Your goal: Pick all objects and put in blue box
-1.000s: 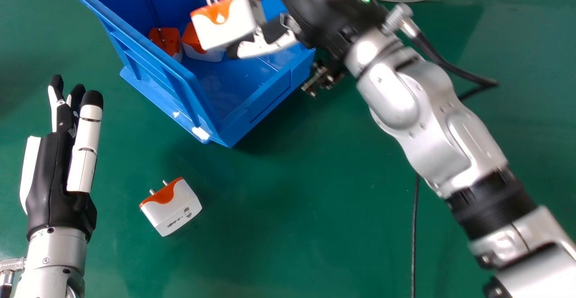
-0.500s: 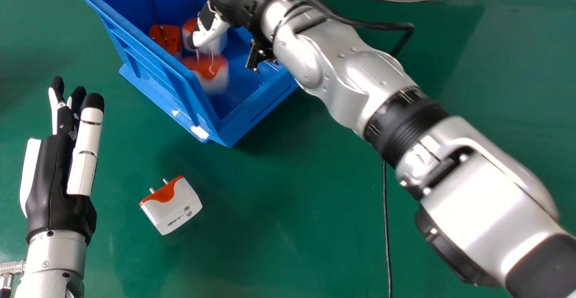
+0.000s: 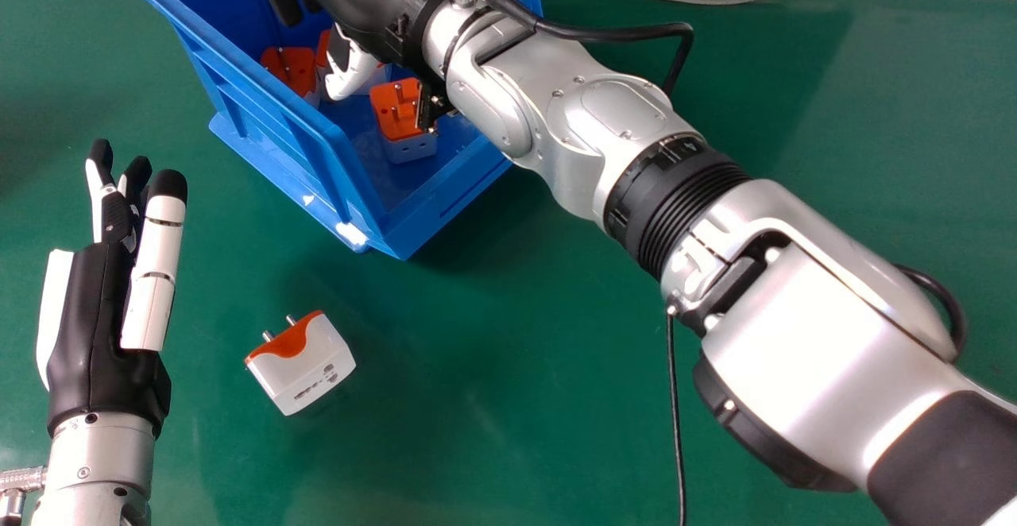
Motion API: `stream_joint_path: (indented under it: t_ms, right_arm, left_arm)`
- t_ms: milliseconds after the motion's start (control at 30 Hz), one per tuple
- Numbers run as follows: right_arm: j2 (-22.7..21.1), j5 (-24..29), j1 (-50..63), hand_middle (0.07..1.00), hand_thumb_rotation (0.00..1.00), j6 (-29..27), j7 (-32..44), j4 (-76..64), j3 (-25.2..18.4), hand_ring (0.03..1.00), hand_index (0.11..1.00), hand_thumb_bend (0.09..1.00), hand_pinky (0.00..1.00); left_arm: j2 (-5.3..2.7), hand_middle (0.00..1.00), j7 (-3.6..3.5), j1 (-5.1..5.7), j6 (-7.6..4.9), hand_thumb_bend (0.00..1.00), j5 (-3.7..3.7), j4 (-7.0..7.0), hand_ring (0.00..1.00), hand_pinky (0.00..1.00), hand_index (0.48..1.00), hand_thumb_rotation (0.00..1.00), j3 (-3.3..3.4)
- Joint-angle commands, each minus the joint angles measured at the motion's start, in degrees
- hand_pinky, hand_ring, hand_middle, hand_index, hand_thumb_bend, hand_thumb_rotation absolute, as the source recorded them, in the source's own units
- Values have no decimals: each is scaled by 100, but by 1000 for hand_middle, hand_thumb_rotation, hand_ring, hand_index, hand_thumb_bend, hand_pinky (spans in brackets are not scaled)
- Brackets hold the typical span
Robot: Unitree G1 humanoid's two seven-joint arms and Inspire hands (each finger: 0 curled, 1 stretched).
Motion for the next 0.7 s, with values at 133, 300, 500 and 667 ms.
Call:
stream_joint_path:
  t_ms: [133,300,500,667]
  right_arm:
    - [-68,307,-51,520,0,3,-93,-157,-164,476,442,499,364]
    - [-177,564,180,520,0,63,-100,-525,-387,465,459,499,366]
    - [-570,584,1013,595,0,110,-111,-1812,-434,522,536,483,379]
    - [-1009,834,2816,657,0,112,-167,-4169,-796,605,601,467,404]
  left_arm:
    - [15,1000,51,-19,-114,494,53,-95,1000,1000,1000,885,2]
    - [38,1000,50,-9,-58,502,75,-138,1000,1000,1000,886,-11]
    - [81,1000,1,6,27,507,71,-178,1000,1000,1000,888,0]
    - [117,1000,-19,7,61,510,62,-184,1000,1000,1000,890,21]
